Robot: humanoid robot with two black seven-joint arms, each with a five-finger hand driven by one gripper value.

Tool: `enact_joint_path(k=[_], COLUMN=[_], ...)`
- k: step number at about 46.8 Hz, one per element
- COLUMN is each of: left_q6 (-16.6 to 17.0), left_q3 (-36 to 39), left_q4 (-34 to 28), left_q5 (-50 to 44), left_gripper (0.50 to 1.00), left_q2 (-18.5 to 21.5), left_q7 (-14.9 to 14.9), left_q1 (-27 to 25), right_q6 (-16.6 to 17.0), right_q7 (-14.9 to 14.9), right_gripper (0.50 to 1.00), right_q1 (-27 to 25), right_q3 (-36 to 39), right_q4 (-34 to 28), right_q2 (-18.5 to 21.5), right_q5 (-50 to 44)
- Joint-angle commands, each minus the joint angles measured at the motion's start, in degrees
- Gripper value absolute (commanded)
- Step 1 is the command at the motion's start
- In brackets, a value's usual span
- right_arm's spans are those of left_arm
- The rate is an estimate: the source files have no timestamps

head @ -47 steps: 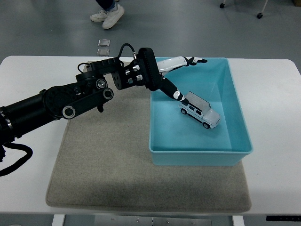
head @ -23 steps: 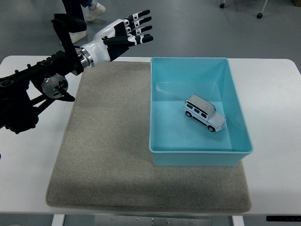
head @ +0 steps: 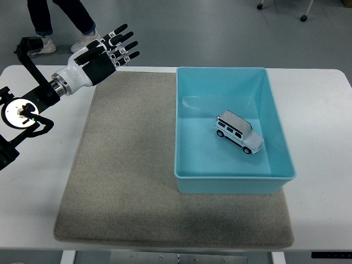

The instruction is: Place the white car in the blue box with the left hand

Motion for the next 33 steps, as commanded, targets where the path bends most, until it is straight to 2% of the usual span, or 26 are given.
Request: enact_joint_path(k=[1,5,33], left_q6=[-0.29,-0.64,-1.26], left_q3=[-0.02,-0.02,-0.02], left_q4=[-0.31,-0.31,0.13], left_q5=[-4.32,-6.44,-6.44], left_gripper=[1.000,0.999,0.999], left_q2=[1.29,1.81,3.22], left_q7=[1.51,2.48,2.49], left_q1=[0.82,1.35,2.23], right_q6=[0.00,0.00,0.53], right_q7=[0.00,0.00,-0.09], right_gripper=[0.936,0.936,0.936], right_q1=[0.00,0.00,-0.09], right_q3=[0.00,0.00,-0.09], right_q4=[-0.01,-0.01,0.61], right_q2=[0.00,0.00,0.00], right_q5=[0.00,0.00,0.09])
